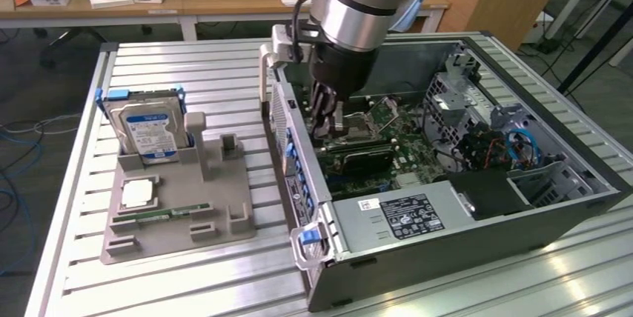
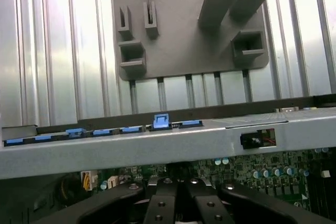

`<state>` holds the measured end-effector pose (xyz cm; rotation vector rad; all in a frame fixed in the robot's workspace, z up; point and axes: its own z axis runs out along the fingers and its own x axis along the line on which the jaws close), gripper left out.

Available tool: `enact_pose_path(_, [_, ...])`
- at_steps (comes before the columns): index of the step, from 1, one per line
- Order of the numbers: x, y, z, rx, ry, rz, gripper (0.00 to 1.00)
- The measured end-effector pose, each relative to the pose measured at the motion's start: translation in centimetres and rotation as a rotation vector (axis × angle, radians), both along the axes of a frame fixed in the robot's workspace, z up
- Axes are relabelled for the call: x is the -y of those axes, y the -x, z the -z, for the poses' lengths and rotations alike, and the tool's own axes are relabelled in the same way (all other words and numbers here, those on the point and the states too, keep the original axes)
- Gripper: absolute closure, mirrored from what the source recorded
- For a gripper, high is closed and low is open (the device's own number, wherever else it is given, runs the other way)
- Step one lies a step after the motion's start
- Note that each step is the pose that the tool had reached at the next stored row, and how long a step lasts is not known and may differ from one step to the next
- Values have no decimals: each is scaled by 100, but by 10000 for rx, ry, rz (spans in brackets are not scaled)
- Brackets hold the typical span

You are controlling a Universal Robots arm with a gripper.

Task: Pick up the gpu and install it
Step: 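Press down on the gpu until it lock into place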

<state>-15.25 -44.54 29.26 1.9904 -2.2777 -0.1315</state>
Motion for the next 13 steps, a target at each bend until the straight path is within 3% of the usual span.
enact_pose_path(2, [-8, -25, 6, -58, -352, 14, 89])
enact_pose_path(3, [-8, -30, -1, -66, -488, 10, 89])
enact_pose_path(6, [-7, -32, -2, -70, -810, 5, 89])
enact_pose_path(7, [-5, -32, -3, -76, -873, 5, 89])
enact_pose_path(8, [-4, -32, -3, -104, -886, 5, 89])
enact_pose_path(11, [-1, -36, -5, -379, -883, 12, 89])
enact_pose_path(12, [0, -35, -7, -440, -880, 14, 89])
enact_pose_path(13, [0, -34, -9, -452, -884, 17, 89])
